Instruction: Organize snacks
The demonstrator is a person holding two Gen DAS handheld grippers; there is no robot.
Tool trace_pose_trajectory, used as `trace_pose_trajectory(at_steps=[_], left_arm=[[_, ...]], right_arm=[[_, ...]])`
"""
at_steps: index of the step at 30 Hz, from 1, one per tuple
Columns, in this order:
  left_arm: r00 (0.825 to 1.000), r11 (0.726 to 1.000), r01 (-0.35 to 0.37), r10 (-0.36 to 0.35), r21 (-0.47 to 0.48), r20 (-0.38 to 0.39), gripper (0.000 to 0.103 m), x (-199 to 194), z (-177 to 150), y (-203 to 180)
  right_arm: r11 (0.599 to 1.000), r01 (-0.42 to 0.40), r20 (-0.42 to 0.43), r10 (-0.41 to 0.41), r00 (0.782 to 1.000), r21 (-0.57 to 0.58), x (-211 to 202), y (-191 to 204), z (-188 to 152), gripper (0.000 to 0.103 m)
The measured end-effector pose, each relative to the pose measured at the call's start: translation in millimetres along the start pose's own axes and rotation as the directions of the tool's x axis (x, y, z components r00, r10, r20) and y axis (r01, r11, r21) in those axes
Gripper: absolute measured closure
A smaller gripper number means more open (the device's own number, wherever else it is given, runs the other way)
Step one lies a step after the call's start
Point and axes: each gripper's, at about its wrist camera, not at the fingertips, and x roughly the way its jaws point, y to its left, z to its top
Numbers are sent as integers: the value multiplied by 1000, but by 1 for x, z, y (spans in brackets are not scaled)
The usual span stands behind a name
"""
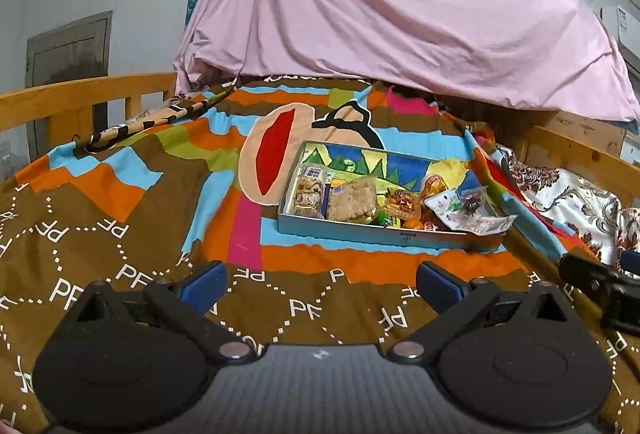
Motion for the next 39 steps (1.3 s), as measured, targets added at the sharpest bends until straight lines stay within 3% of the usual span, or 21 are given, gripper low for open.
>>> trace_pose_trajectory(at_steps=[39], left_arm=[[1000,1000,-14,13,23,17,0,4,-6,-6]], right_arm=[[1000,30,5,-30,1000,3,0,0,-4,1]])
